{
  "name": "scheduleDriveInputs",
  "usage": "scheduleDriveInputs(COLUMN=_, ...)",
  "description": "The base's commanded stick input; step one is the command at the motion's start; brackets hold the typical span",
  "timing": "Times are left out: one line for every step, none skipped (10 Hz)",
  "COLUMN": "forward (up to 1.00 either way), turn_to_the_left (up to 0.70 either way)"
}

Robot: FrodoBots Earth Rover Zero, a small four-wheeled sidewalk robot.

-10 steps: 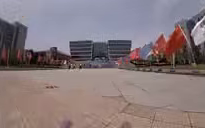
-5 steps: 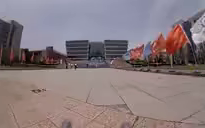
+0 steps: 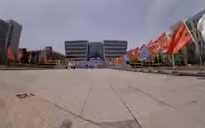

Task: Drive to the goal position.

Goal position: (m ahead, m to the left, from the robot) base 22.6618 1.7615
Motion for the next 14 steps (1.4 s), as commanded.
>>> scheduleDriveInputs(forward=1.00, turn_to_the_left=-0.09)
scheduleDriveInputs(forward=1.00, turn_to_the_left=0.00)
scheduleDriveInputs(forward=1.00, turn_to_the_left=-0.02)
scheduleDriveInputs(forward=1.00, turn_to_the_left=-0.02)
scheduleDriveInputs(forward=1.00, turn_to_the_left=0.00)
scheduleDriveInputs(forward=1.00, turn_to_the_left=-0.09)
scheduleDriveInputs(forward=1.00, turn_to_the_left=-0.08)
scheduleDriveInputs(forward=1.00, turn_to_the_left=0.00)
scheduleDriveInputs(forward=1.00, turn_to_the_left=0.00)
scheduleDriveInputs(forward=1.00, turn_to_the_left=0.00)
scheduleDriveInputs(forward=1.00, turn_to_the_left=0.00)
scheduleDriveInputs(forward=1.00, turn_to_the_left=0.00)
scheduleDriveInputs(forward=1.00, turn_to_the_left=-0.02)
scheduleDriveInputs(forward=1.00, turn_to_the_left=-0.05)
